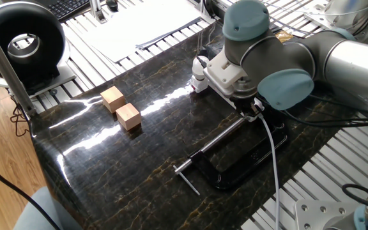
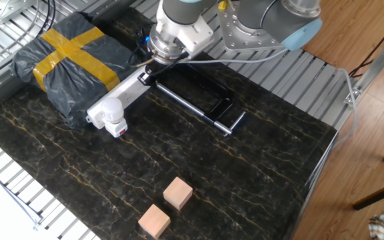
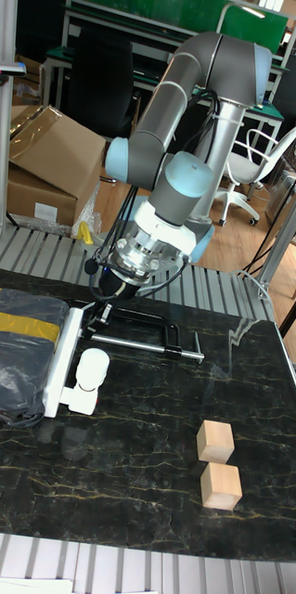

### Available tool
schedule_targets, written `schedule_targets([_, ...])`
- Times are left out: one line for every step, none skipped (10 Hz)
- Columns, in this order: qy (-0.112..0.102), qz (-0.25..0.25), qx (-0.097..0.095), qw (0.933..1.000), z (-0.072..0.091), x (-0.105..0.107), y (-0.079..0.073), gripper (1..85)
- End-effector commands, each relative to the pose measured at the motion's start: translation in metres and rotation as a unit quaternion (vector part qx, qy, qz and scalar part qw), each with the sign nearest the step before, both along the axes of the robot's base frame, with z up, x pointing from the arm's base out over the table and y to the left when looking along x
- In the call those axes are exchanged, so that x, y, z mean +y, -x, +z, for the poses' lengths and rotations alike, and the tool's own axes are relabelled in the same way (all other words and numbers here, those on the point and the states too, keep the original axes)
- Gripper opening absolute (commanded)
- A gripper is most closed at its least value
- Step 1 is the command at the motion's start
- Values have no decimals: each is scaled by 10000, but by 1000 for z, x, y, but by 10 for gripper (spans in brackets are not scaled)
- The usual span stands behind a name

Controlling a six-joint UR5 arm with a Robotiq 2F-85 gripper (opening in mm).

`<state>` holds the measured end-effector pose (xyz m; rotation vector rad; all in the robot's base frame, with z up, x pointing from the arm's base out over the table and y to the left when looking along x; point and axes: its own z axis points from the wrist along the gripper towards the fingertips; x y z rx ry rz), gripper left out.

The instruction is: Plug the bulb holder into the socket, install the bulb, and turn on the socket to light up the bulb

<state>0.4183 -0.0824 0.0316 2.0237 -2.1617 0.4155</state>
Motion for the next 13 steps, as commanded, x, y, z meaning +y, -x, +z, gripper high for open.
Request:
schedule_targets([-14, -29, 51, 10000, -2, -4, 3, 13])
schedule_targets([-7, -29, 51, 10000, -1, -2, 2, 13])
schedule_targets([17, -17, 39, 10000, 0, -1, 1, 13])
schedule_targets([17, -13, 24, 10000, 0, -1, 0, 13])
schedule_targets([25, -8, 9, 10000, 0, -2, -1, 13])
schedule_targets([40, -13, 24, 10000, -1, -3, -1, 13])
schedule_targets([40, -20, 46, 10000, -2, -2, 2, 13])
schedule_targets([55, -39, 104, 9999, -3, -2, 7, 13])
schedule_targets([96, -12, 145, 9998, -4, -4, 9, 13])
schedule_targets([130, 24, 181, 9997, -4, -6, 9, 13])
schedule_targets([136, -8, 179, 9997, -5, -7, 10, 13])
schedule_targets([135, -20, 191, 9997, -4, -7, 10, 13])
schedule_targets([143, -18, 184, 9997, -3, -8, 9, 13])
